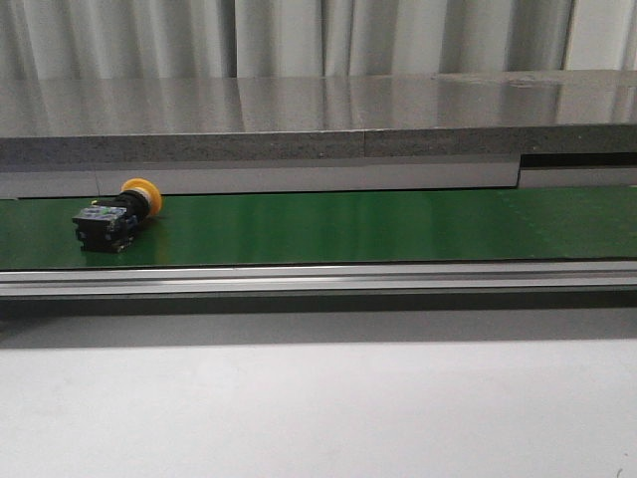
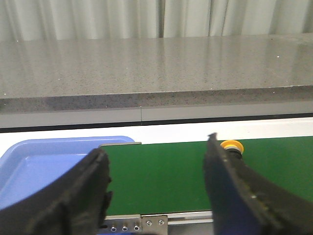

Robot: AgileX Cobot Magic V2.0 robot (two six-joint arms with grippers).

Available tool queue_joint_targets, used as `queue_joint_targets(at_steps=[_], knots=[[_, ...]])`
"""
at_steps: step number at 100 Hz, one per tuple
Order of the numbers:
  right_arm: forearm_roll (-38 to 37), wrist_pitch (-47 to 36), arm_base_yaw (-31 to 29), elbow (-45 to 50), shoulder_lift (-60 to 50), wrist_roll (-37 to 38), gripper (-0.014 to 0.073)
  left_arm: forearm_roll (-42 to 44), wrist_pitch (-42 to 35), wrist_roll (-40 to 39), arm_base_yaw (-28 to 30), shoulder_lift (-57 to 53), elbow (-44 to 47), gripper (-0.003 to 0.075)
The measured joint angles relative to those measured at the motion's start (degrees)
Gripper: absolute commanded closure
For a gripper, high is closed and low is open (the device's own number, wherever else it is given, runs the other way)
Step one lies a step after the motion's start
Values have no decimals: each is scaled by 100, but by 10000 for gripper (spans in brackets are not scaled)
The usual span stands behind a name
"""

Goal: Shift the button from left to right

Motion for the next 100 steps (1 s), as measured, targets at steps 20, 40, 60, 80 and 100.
queue_joint_targets(at_steps=[20,40,60,80,100], knots=[[0,0,0,0,0,0,661,0,0,0,0,0,0,741],[0,-9,0,0,0,0,661,0,0,0,0,0,0,741],[0,-346,0,0,0,0,661,0,0,0,0,0,0,741],[0,-525,0,-125,0,0,661,0,0,0,0,0,0,741],[0,-158,0,-1080,584,0,661,0,0,0,0,0,0,741]])
